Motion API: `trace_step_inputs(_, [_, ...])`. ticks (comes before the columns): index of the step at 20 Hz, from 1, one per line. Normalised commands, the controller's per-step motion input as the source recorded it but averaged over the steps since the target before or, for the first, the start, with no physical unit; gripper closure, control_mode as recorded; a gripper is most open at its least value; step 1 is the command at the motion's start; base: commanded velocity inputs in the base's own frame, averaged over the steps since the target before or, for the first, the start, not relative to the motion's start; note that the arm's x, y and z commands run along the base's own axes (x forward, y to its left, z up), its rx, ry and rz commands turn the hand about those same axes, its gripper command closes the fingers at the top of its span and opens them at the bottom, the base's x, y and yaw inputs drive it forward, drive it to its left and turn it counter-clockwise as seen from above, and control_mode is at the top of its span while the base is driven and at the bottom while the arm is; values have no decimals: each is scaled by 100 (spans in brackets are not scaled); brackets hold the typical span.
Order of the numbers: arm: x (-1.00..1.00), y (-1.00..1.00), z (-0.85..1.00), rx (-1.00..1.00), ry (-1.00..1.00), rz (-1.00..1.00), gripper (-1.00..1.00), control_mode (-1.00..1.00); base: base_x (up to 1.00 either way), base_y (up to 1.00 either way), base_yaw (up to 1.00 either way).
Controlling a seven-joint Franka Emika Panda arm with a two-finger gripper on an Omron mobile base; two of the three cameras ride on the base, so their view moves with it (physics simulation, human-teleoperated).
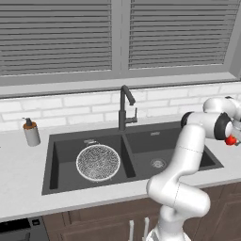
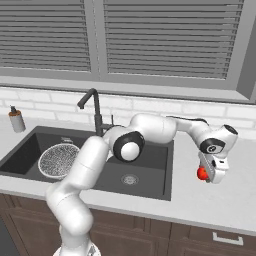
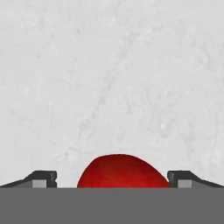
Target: Put the colander in the sink, put the apple in the colander, and turn on the sink faucet and pour water over the colander.
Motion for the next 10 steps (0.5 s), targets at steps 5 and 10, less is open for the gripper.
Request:
trace_step_inputs(5, [0, 14, -20, 0, 0, -1, -100, -100, 0, 0, 0])
trace_step_inputs(10, [0, 15, -30, 0, 0, 0, -100, -100, 0, 0, 0])
